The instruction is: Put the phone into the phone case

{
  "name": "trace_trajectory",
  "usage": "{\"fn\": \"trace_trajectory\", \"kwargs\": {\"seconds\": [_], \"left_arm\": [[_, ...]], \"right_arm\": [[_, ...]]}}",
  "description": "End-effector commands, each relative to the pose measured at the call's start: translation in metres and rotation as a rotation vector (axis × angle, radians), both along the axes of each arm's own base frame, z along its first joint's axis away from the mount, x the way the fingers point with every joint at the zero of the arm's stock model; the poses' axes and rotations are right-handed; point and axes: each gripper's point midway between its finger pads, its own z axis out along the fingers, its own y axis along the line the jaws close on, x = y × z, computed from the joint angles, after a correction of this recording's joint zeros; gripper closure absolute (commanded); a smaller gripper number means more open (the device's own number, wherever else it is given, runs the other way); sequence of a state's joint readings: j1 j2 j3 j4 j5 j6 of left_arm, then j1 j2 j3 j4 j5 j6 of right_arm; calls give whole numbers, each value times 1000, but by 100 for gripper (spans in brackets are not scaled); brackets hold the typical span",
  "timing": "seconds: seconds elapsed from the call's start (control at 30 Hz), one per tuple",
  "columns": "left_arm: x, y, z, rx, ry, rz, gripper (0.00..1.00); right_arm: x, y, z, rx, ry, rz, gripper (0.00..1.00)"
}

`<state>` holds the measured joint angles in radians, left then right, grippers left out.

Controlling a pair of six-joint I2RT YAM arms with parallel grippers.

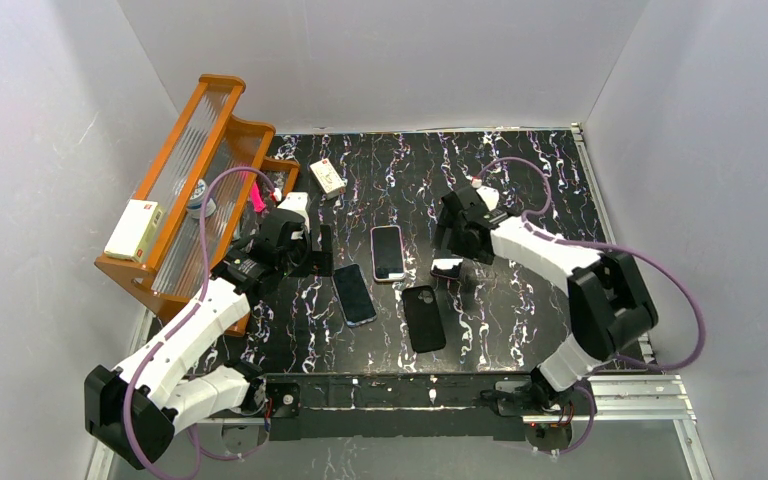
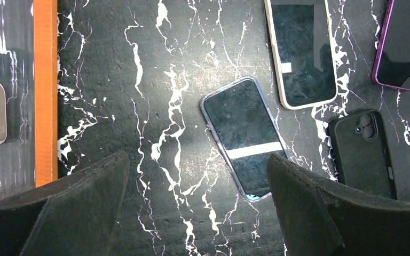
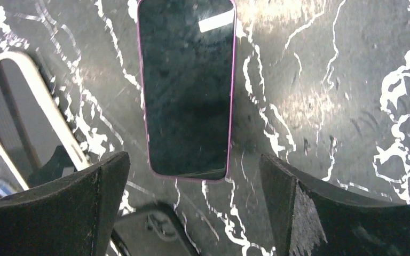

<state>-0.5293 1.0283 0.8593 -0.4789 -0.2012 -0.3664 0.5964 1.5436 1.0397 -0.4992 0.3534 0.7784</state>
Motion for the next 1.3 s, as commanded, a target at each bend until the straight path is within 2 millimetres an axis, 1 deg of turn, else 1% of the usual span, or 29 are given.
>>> {"fn": "trace_trajectory", "kwargs": {"seconds": [0.0, 0.13, 0.3, 0.6, 0.73, 0.83, 0.9, 1.0, 1.1, 1.27], "left_arm": [[-1, 3, 10, -9, -28, 1, 2], [-2, 2, 9, -13, -27, -3, 2], [-1, 1, 8, -9, -22, -10, 2], [-1, 2, 8, -6, -22, -5, 2], [0, 3, 9, -3, -26, 1, 2], [0, 5, 10, 0, -33, 9, 2], [0, 5, 11, 0, -36, 12, 2], [0, 4, 10, -3, -32, 7, 2], [0, 3, 10, -3, -30, 3, 2], [0, 3, 12, -8, -35, 3, 2]], "right_arm": [[35, 0, -10, -11, -14, -34, 1], [52, 3, -17, -15, -9, -32, 1], [66, 2, -23, 1, -27, -30, 1], [70, 6, -43, 41, 22, 7, 2], [64, 12, -58, 58, 72, 28, 5], [56, 12, -71, 54, 117, 34, 7], [52, 11, -76, 45, 138, 40, 10], [49, 5, -76, -5, 148, 41, 13], [45, 2, -73, -51, 162, 44, 14], [34, 5, -76, -86, 191, 67, 11]]}}
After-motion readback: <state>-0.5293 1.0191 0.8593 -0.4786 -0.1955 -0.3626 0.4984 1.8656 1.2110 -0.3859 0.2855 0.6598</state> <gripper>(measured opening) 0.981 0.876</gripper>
